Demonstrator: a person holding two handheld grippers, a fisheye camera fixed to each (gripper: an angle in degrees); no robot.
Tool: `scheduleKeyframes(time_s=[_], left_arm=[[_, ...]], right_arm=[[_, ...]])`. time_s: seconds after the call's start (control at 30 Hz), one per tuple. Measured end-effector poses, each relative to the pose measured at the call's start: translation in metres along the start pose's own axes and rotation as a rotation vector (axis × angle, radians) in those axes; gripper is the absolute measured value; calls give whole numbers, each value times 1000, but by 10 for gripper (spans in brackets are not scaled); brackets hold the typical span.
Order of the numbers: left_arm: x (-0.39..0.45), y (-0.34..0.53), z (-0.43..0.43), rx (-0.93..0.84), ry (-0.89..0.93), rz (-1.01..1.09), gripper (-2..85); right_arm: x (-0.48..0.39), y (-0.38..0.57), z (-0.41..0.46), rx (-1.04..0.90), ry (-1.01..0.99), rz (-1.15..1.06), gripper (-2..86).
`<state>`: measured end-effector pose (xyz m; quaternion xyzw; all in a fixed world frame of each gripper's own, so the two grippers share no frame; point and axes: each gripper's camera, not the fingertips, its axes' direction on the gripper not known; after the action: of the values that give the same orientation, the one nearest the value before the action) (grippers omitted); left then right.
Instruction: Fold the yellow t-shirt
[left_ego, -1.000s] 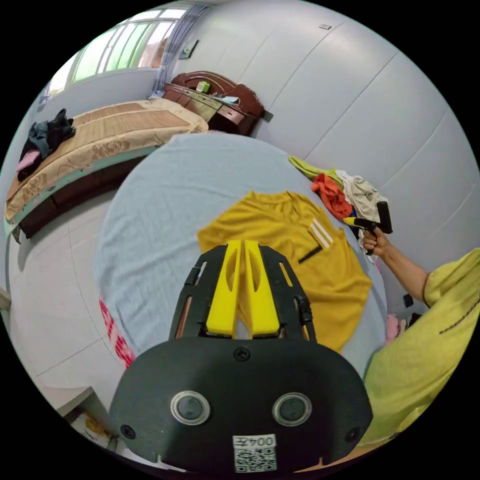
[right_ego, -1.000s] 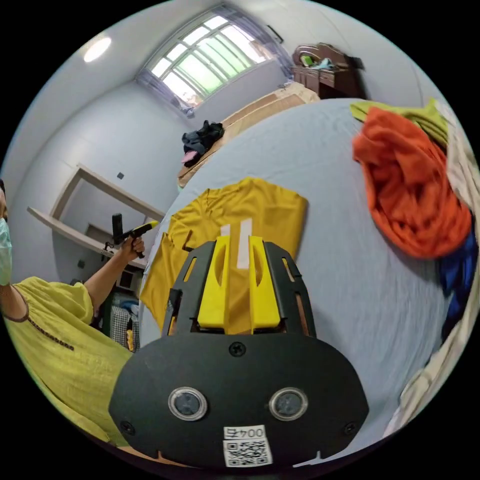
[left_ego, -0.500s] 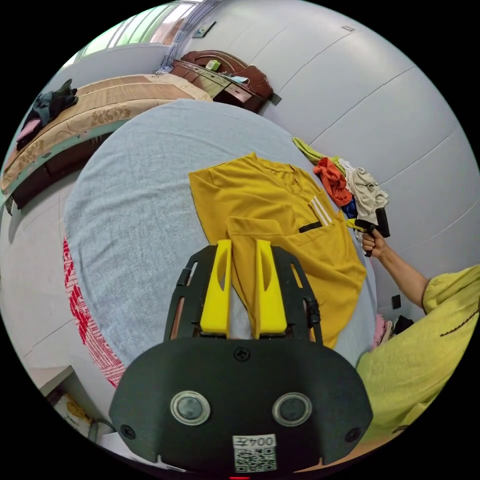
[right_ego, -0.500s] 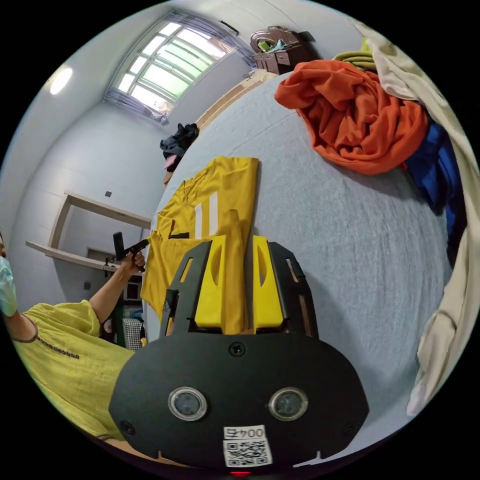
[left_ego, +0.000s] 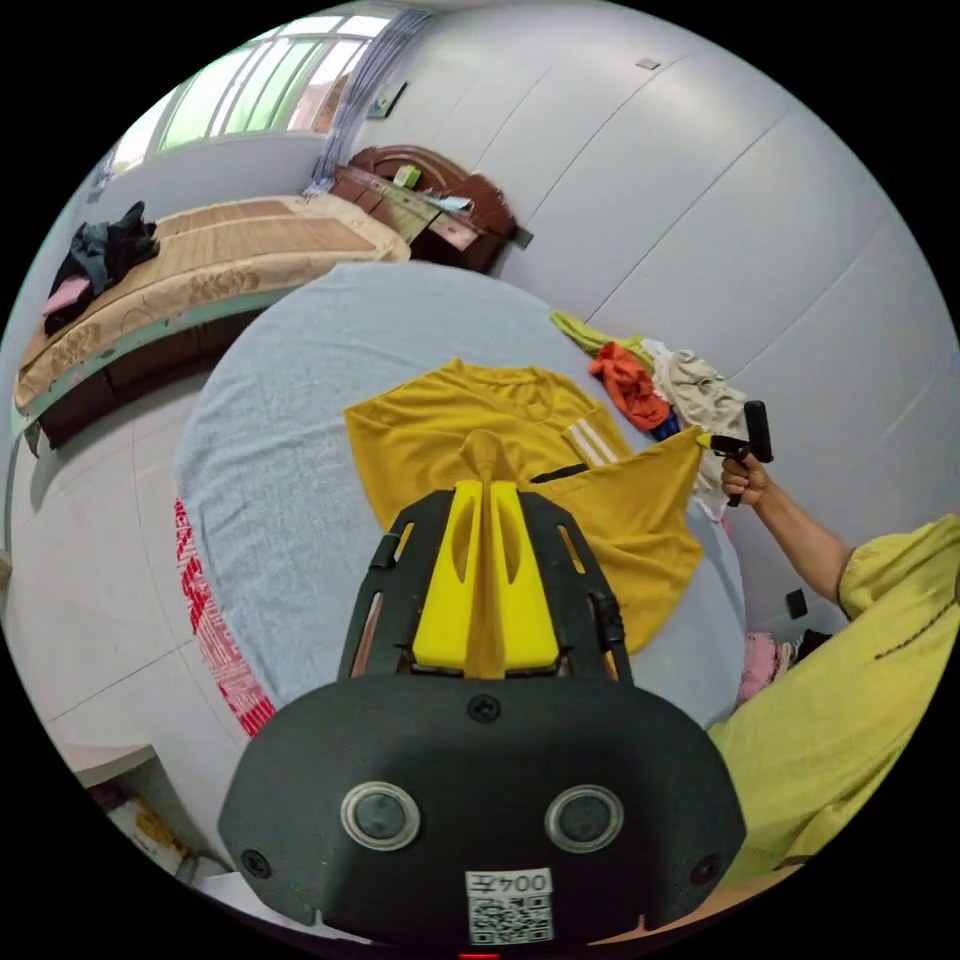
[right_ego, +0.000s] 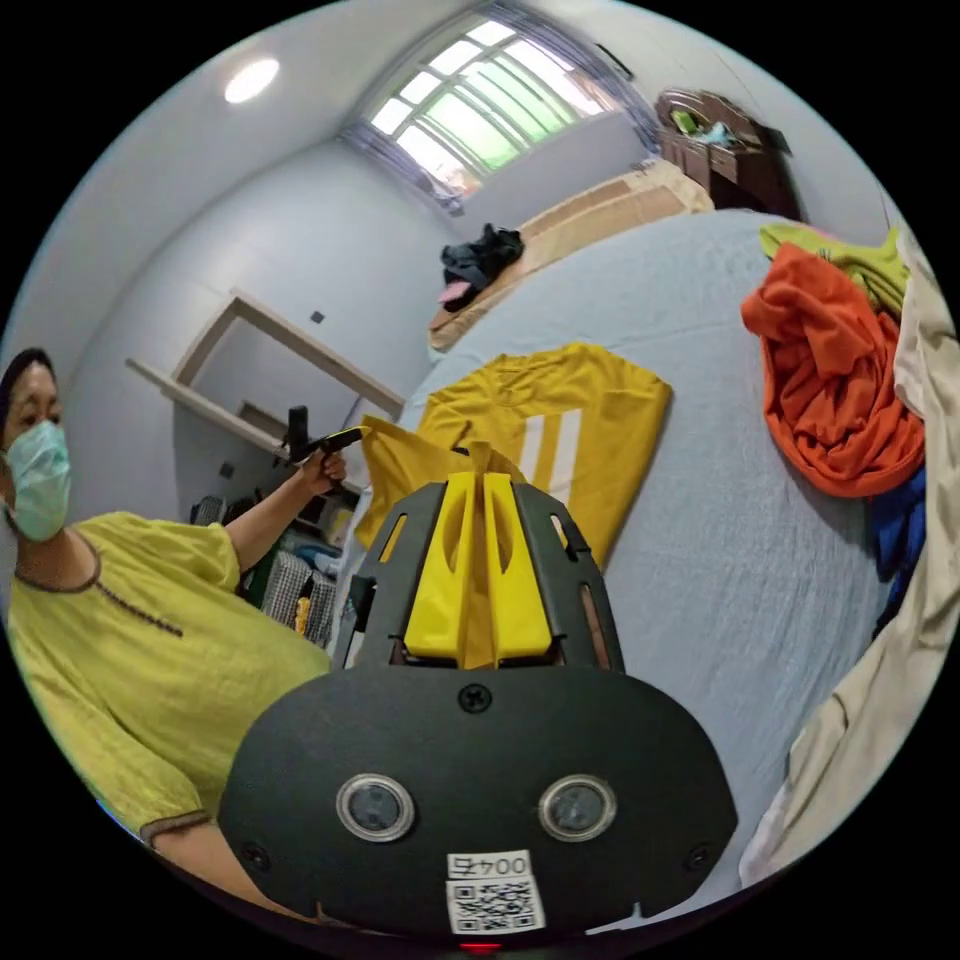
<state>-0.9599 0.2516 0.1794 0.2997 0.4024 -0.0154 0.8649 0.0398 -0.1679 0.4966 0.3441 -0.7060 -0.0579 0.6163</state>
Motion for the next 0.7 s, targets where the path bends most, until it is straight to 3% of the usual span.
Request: scheduleKeyframes(time_s=[0.17, 0.33, 0.7], left_arm=[[92, 99, -83, 122, 103, 153, 9], [169, 222, -129, 113, 52, 149, 8], [233, 456, -62, -258, -116, 10, 10]], right_arm=[[-116, 109, -91, -14, -61, -114, 0], [-182, 230, -133, -60, -61, -70, -1], [-250, 425, -71, -346, 100, 127, -3]])
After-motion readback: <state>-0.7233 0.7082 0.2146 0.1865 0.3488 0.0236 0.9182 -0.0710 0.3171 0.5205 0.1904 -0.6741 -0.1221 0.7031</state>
